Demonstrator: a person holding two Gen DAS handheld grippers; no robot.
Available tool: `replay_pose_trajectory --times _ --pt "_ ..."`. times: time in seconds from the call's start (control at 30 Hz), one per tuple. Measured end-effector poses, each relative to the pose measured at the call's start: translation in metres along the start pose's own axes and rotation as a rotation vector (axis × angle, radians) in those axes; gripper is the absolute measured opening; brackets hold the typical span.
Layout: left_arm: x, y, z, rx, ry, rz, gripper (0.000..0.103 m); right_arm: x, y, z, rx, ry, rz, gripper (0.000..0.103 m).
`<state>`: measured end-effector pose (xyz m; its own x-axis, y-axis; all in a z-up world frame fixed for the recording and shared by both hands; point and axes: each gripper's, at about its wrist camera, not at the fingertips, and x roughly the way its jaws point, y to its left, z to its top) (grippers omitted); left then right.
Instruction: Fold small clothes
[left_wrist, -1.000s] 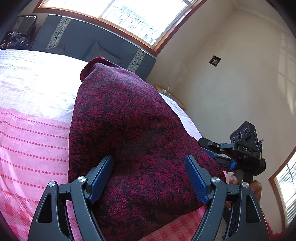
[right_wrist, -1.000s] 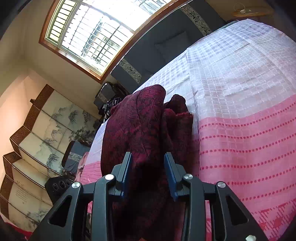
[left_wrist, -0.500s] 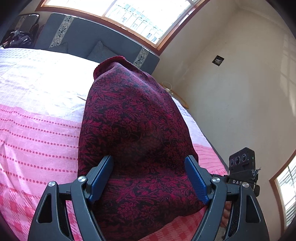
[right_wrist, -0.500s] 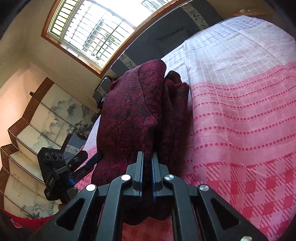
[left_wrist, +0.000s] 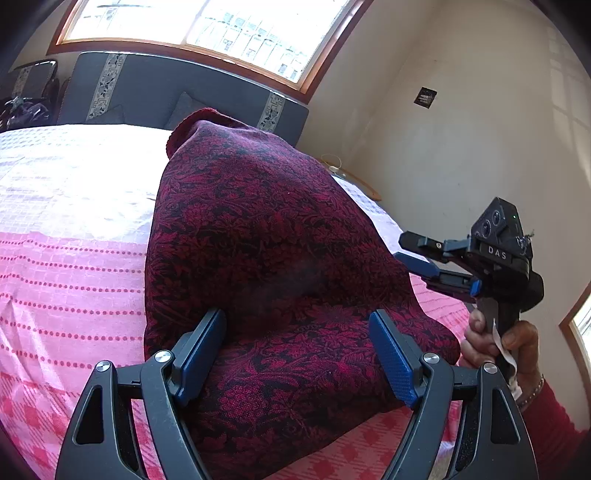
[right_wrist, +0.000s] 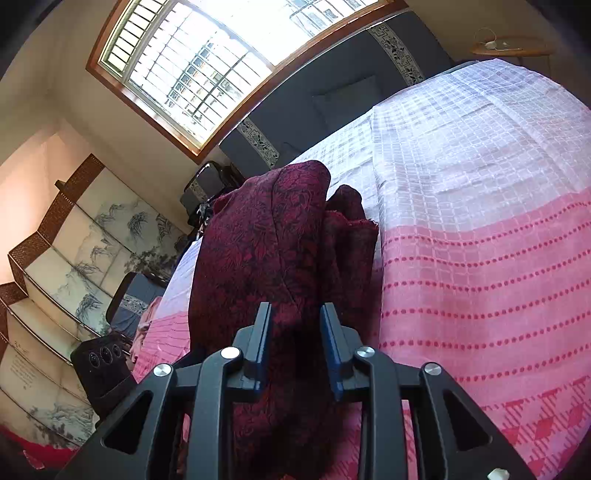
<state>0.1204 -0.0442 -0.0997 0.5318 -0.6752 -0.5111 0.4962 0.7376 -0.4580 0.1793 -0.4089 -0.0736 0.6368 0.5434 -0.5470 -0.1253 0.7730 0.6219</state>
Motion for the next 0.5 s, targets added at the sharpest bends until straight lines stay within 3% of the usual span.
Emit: replay_pose_trajectory --times 0.13,0.17,0.2,0.37,0.43,0.5 --pt "0.0 -0.001 -0.001 -0.015 -0.002 -0.009 0.08 0.036 0.001 0.029 -0.013 0.052 -0.022 0.047" --pt "0.0 0.0 -0.002 -0.018 -0.003 -0.011 0.08 0.047 0.0 0.033 -0.013 0.072 -0.05 0.042" --pt "0.0 0.001 -0.002 -0.022 -0.004 -0.014 0.08 0.055 -0.001 0.035 -0.002 0.098 -0.055 0.018" --pt "-0.003 0.01 -0.003 -0.044 -0.001 -0.04 0.08 0.018 0.008 0.024 -0.027 -0.072 -0.084 0.012" --pt "-0.003 0.011 -0.003 -0.048 0.001 -0.038 0.08 0.015 -0.007 0.016 -0.006 -0.08 -0.149 0.002" --pt "-0.003 0.014 -0.002 -0.061 -0.003 -0.044 0.08 0.024 -0.036 0.007 0.073 -0.044 -0.165 0.003"
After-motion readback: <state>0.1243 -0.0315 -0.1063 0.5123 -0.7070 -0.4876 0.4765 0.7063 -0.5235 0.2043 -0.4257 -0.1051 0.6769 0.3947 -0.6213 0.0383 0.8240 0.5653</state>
